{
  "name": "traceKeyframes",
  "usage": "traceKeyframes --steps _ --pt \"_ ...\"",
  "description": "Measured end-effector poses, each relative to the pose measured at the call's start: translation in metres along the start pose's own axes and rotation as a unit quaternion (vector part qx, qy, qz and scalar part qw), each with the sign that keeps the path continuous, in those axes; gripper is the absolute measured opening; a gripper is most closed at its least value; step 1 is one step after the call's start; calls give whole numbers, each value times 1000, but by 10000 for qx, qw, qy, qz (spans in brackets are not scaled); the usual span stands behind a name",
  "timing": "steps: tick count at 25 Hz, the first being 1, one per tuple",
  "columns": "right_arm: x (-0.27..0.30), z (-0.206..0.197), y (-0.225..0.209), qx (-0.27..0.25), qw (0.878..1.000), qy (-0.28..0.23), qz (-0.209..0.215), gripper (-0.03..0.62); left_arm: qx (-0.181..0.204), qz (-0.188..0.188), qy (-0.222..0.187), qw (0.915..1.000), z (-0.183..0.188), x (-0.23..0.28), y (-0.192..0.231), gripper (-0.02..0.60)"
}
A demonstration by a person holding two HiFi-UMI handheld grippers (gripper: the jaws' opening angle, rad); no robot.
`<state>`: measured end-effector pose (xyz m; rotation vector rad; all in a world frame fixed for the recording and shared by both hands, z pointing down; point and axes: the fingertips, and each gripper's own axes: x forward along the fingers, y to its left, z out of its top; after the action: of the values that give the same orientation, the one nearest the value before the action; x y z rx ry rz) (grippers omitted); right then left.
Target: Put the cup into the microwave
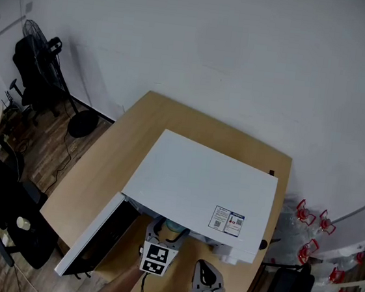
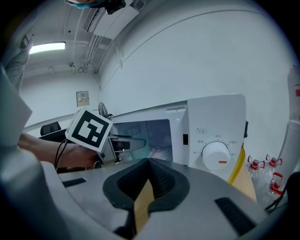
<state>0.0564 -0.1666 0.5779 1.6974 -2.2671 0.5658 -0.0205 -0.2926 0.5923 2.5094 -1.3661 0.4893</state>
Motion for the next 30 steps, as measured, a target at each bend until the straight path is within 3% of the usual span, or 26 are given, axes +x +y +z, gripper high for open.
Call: traceKeyframes --steps 22,30 --pt "5 -15 -5 63 9997 217 -41 17 -141 86 -236 9996 11 20 13 356" --pt "6 -16 -5 29 9997 227 -43 17 -17 90 -292 9995 17 18 13 359"
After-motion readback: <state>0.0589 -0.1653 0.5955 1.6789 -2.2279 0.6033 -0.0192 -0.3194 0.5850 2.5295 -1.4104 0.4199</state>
